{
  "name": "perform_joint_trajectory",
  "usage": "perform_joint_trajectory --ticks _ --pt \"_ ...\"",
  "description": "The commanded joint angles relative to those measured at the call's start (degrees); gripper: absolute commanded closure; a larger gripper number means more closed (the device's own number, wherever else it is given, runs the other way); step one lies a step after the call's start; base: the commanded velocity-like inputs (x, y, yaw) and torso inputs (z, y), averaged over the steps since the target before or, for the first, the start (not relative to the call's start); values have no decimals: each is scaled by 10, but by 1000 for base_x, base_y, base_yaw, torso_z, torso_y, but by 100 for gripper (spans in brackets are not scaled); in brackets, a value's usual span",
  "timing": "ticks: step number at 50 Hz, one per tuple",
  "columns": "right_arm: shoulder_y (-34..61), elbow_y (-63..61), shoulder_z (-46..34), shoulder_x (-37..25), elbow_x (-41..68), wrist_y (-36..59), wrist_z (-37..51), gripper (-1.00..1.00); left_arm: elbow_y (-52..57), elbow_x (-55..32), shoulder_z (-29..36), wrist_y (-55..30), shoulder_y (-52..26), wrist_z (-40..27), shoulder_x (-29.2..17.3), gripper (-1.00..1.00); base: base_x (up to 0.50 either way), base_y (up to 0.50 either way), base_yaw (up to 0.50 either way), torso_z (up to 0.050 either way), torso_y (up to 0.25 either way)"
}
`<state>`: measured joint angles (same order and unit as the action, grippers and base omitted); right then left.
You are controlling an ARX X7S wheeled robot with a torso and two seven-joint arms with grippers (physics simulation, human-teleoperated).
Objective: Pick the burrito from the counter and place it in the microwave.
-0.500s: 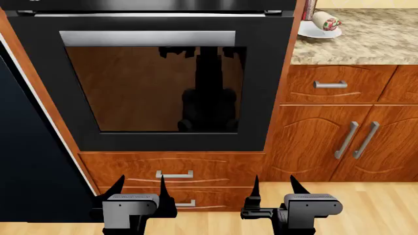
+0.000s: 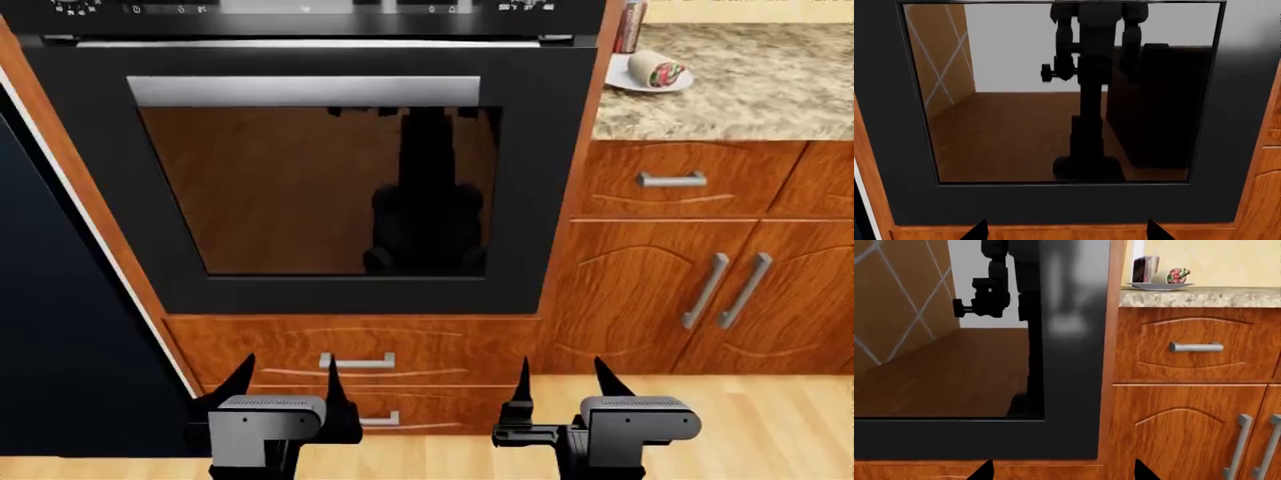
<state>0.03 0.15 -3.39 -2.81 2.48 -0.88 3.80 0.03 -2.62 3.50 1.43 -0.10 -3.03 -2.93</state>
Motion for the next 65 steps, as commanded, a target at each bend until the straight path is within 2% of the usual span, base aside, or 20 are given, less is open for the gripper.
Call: perform_joint_trajectory --ticks 1,48,65 --pt "1 1 -13 -11 10 -4 14 -100 1 -10 13 3 0 -12 -11 -100 0 0 0 50 14" --pt "3 -6 -49 -40 38 -1 44 -100 -4 -23 48 14 -5 -54 -39 -100 0 0 0 50 13" --pt "7 0 -59 -48 36 4 60 -100 -2 -27 55 19 -5 -66 -46 -100 478 0 0 0 0"
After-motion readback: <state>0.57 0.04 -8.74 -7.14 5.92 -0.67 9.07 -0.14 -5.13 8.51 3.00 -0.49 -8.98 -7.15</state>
